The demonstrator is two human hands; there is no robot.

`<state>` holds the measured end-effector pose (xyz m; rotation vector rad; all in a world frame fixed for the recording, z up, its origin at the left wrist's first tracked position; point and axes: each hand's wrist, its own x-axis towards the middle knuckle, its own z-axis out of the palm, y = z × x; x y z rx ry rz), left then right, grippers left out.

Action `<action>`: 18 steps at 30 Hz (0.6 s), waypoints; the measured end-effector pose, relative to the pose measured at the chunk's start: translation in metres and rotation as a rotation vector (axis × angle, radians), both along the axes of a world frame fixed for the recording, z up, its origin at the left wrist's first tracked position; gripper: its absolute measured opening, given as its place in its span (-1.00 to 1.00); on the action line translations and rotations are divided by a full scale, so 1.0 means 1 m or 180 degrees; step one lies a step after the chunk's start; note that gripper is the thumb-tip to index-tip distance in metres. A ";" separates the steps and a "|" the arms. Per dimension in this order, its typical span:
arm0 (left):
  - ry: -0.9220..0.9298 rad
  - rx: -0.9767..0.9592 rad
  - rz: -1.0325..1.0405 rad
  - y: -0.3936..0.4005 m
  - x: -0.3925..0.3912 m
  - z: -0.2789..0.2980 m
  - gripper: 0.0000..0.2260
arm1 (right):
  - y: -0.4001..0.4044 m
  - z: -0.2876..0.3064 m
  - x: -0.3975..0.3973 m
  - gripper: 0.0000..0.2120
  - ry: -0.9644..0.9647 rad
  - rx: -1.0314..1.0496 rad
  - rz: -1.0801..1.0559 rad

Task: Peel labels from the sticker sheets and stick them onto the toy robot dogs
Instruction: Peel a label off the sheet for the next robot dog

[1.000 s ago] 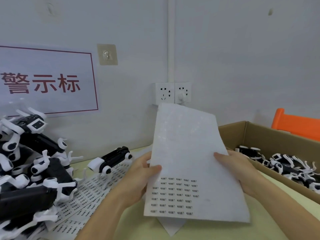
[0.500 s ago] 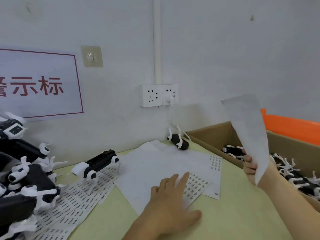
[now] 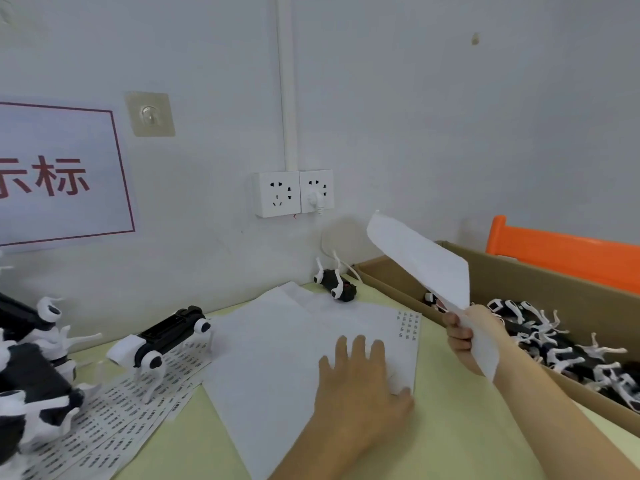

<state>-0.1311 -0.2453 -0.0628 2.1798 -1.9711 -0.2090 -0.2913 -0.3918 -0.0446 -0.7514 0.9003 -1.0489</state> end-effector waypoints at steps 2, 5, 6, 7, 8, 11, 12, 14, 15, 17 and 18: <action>0.0053 0.0296 0.0437 -0.018 -0.011 -0.006 -0.16 | 0.002 0.003 0.001 -0.80 -0.0083 -0.0014 -0.0011; 0.0139 0.0741 0.0822 -0.034 -0.017 -0.008 -0.13 | -0.003 0.000 -0.001 -0.78 -0.0123 -0.0019 -0.0011; 0.0123 0.0793 0.0866 -0.036 -0.018 -0.004 -0.17 | -0.004 -0.001 -0.003 -0.77 -0.0157 -0.0018 -0.0018; 0.0094 0.0782 0.0905 -0.037 -0.018 0.000 -0.24 | -0.003 0.000 -0.003 -0.77 -0.0198 -0.0004 -0.0012; 0.0072 0.0708 0.0934 -0.038 -0.016 0.004 -0.33 | -0.002 0.001 -0.004 -0.77 -0.0251 0.0002 0.0021; -0.0238 0.0211 0.0776 -0.030 -0.005 0.008 -0.63 | -0.002 0.003 -0.003 -0.84 -0.0252 -0.0026 0.0079; -0.0414 -0.0006 0.0651 -0.025 0.000 0.010 -0.70 | -0.003 0.003 -0.003 -0.84 -0.0258 -0.0032 0.0058; -0.0468 -0.0334 0.0478 -0.014 0.014 0.014 -0.80 | -0.006 0.002 -0.004 -0.82 -0.0269 -0.0052 -0.0024; -0.0318 -0.0452 0.0497 -0.011 0.023 0.016 -0.85 | -0.008 0.001 -0.005 -0.81 -0.0272 -0.0077 -0.0059; 0.0395 -0.0689 0.0662 -0.006 0.041 0.019 -0.92 | -0.007 0.002 -0.007 -0.80 -0.0351 -0.0087 -0.0044; 0.0853 -0.0814 0.0750 -0.003 0.050 0.019 -0.92 | -0.006 0.004 -0.009 -0.82 -0.0408 -0.0095 -0.0016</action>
